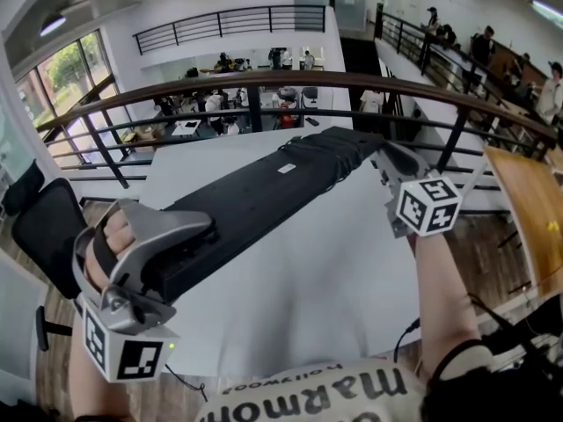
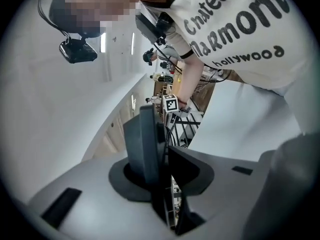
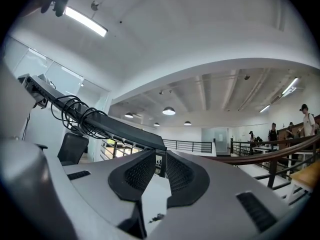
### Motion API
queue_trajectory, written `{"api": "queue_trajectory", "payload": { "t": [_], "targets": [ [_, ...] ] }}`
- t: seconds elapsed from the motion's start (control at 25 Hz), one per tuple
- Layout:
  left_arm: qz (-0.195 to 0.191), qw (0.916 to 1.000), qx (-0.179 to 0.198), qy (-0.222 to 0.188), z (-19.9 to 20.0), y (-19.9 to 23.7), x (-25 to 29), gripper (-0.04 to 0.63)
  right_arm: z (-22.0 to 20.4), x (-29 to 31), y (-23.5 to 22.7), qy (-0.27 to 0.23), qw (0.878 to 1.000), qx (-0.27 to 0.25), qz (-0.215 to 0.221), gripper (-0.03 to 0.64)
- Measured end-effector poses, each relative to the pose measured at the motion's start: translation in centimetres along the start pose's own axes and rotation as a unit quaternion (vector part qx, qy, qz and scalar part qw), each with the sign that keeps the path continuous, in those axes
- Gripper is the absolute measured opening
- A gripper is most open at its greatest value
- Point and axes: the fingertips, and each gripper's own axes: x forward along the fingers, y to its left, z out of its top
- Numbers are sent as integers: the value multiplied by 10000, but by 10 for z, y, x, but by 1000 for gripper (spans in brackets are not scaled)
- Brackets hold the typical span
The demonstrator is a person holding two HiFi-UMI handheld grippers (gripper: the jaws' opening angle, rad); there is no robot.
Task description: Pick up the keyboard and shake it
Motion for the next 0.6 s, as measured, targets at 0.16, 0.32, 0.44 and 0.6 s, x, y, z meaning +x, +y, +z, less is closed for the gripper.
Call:
{"api": "queue_trajectory", "payload": {
  "t": [0.16, 0.32, 0.44, 0.6],
  "targets": [
    [45, 10000, -48, -35, 7, 7, 11, 94, 4, -2, -14, -21, 10000, 6, -18, 81],
    [20, 9972, -743, -89, 10, 20, 14, 91, 13, -3, -19, -63, 10000, 64, 27, 81],
    [-65, 9838, -1772, -248, 4, 26, 7, 87, 16, -1, -13, -75, 9999, 38, 98, 81],
    [-164, 9524, -3027, -324, -13, 19, 9, 83, 19, 1, -14, -145, 9998, 58, 147, 72]
  ]
}}
